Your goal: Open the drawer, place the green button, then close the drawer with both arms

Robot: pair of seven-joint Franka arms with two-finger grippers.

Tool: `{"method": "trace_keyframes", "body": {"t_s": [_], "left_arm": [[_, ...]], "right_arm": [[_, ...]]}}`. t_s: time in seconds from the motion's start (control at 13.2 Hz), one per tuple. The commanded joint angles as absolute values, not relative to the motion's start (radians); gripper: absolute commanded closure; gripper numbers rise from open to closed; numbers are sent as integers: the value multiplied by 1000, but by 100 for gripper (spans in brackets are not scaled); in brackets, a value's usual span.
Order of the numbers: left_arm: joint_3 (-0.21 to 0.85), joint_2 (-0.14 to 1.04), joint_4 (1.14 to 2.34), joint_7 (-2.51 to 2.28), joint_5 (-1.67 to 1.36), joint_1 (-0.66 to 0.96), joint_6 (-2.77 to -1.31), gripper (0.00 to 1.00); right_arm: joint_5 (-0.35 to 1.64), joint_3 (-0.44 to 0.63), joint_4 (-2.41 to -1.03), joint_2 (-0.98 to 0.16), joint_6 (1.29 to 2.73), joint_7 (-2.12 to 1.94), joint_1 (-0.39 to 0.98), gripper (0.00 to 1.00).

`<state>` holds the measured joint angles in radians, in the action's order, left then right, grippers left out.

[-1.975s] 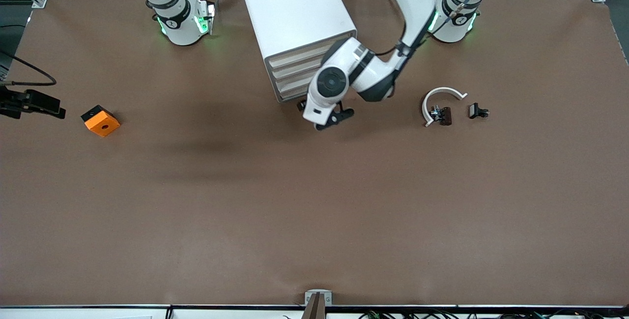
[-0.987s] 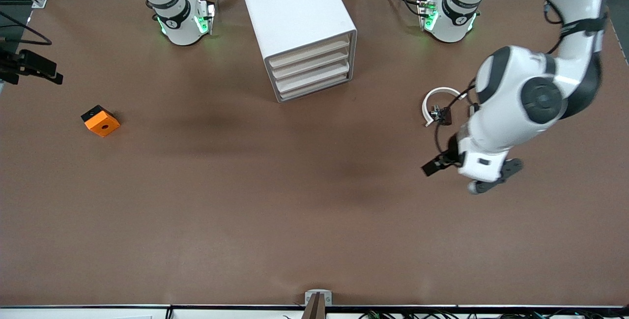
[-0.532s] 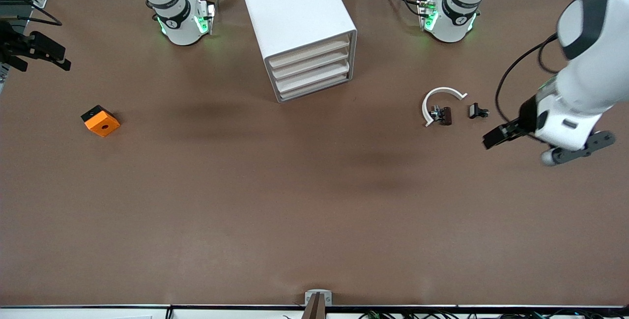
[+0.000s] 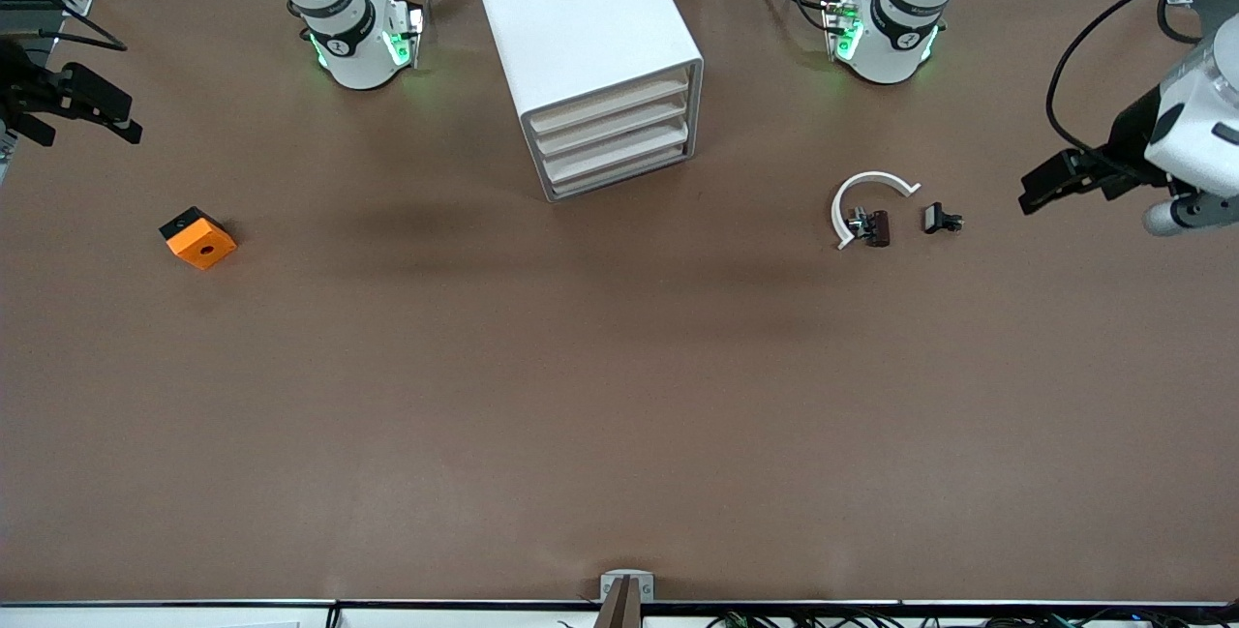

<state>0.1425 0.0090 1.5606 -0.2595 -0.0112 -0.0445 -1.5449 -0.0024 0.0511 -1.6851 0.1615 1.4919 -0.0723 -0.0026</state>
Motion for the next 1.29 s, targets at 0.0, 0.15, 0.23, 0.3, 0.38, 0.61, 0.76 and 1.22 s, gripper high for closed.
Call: {"method": "trace_keyframes", "body": {"t_s": [0.0, 0.15, 0.23, 0.3, 0.38, 0.61, 0.76, 1.22], "left_arm": [[150, -70, 1630, -180, 8, -55, -1532, 0], [152, -124, 1683, -176, 8, -55, -1534, 0], [156, -158, 1718, -175, 8, -55, -1535, 0], [161, -175, 1736, -175, 8, -55, -1537, 0], [163, -173, 1740, -173, 8, -55, -1539, 0], [160, -157, 1720, -173, 9, -55, -1540, 0], [153, -132, 1678, -175, 9, -55, -1536, 0], [150, -94, 1640, -186, 9, -57, -1529, 0]], "right_arm": [[3, 51, -1675, 179, 1457, -57, 5, 0], [18, 51, -1677, 181, 1465, 12, 5, 0], [23, 48, -1677, 183, 1465, 23, 6, 0], [26, 43, -1677, 183, 1465, 49, 8, 0], [28, 44, -1677, 183, 1466, 66, 5, 0], [41, 54, -1680, 184, 1468, 64, -2, 0], [43, 51, -1677, 184, 1474, 66, 2, 0], [31, 48, -1675, 184, 1473, 45, 3, 0]]}}
